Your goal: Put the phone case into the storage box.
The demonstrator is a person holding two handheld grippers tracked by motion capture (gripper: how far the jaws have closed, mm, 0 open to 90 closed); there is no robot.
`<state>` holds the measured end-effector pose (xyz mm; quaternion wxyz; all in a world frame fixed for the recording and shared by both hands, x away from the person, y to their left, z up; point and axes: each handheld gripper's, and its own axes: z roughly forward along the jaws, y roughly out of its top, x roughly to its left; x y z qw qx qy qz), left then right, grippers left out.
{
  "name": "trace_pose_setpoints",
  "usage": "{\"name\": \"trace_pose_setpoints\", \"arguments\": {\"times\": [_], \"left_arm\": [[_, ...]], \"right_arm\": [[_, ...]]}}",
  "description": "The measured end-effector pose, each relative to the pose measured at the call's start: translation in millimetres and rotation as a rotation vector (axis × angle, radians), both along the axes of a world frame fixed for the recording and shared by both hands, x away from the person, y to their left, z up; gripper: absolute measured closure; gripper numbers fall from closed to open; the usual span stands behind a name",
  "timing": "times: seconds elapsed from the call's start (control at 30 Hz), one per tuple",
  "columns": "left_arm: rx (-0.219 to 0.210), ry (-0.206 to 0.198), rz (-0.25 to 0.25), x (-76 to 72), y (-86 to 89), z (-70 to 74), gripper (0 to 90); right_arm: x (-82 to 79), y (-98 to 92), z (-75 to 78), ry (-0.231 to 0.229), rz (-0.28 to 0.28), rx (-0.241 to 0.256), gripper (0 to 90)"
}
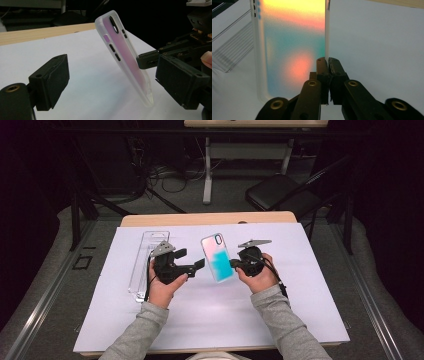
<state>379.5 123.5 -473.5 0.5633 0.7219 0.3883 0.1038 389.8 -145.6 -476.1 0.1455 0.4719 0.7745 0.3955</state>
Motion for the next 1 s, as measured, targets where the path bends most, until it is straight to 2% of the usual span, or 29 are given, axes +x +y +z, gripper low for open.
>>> {"name": "trace_pose_setpoints", "arguments": {"times": [0.2, 0.3, 0.57, 1.0], "left_arm": [[-0.009, 0.009, -0.001, 3.9, -5.5, -2.1, 12.4], [0.000, 0.018, 0.002, 3.4, -6.9, -3.3, 13.0], [0.001, 0.041, 0.002, 2.7, -7.8, -5.4, 15.4], [-0.013, 0.045, -0.008, -0.9, -9.8, -8.9, 21.7]], "right_arm": [[-0.2, -0.6, 0.2, -0.021, -0.010, 0.005, 87.8], [-0.9, -0.9, 0.4, -0.034, -0.010, 0.004, 87.7], [-3.4, 0.5, 0.5, -0.043, -0.008, 0.000, 87.7], [-7.5, 2.9, 0.1, -0.049, 0.001, -0.003, 87.8]]}}
